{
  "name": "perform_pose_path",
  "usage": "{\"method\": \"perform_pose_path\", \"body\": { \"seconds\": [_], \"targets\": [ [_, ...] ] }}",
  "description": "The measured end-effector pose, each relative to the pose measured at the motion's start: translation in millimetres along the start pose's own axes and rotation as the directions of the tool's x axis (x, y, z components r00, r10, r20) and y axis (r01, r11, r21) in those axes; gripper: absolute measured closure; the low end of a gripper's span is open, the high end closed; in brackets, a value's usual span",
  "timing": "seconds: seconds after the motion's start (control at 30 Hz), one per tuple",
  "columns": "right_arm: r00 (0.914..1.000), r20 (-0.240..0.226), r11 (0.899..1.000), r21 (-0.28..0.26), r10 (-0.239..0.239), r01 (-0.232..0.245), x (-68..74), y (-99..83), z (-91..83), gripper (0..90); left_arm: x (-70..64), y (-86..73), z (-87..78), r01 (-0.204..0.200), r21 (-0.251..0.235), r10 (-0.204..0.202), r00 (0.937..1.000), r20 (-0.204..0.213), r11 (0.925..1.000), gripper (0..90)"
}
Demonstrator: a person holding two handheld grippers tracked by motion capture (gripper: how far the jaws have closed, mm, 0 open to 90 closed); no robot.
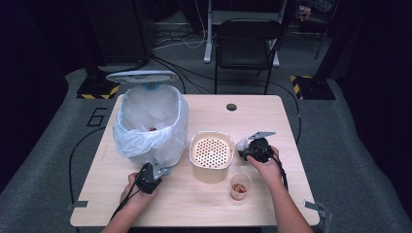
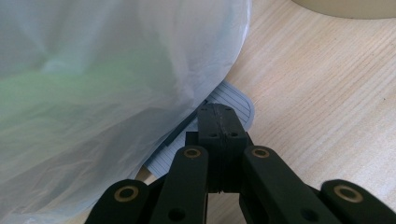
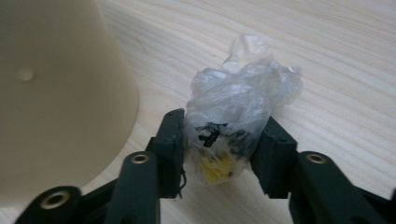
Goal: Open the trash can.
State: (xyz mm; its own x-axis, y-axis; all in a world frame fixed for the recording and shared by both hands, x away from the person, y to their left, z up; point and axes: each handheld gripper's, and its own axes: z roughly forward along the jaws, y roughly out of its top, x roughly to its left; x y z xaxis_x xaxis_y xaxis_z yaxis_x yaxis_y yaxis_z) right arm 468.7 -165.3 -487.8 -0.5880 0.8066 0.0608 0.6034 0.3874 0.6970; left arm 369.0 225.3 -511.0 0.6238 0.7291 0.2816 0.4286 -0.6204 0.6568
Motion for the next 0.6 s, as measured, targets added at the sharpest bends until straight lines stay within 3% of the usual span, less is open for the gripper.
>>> {"method": "perform_pose_path", "body": {
  "seconds": [0.23,0.4,0.43,0.6],
  "targets": [
    [0.9998,-0.015,1.000,-0.017,-0.013,0.013,2.7,3.5,-11.5,64.4,-0.7,0.0,-0.2,0.000,-0.001,0.000,0.9999,-0.015,1.0000,90.0],
    [0.9995,-0.013,0.999,-0.029,-0.029,0.029,4.8,9.8,-29.4,64.4,-1.4,0.0,-0.2,-0.003,-0.002,0.003,0.9996,-0.027,1.0000,90.0],
    [0.9993,-0.007,0.999,-0.041,-0.036,0.035,6.9,15.8,-43.5,64.4,-1.3,0.0,-0.2,-0.002,-0.002,0.002,0.9997,-0.026,1.0000,90.0],
    [0.9988,-0.004,0.997,-0.060,-0.050,0.049,9.7,27.9,-68.5,64.5,-0.5,0.4,-1.1,-0.004,0.009,0.005,0.9999,-0.010,0.9999,90.0]
  ]
}}
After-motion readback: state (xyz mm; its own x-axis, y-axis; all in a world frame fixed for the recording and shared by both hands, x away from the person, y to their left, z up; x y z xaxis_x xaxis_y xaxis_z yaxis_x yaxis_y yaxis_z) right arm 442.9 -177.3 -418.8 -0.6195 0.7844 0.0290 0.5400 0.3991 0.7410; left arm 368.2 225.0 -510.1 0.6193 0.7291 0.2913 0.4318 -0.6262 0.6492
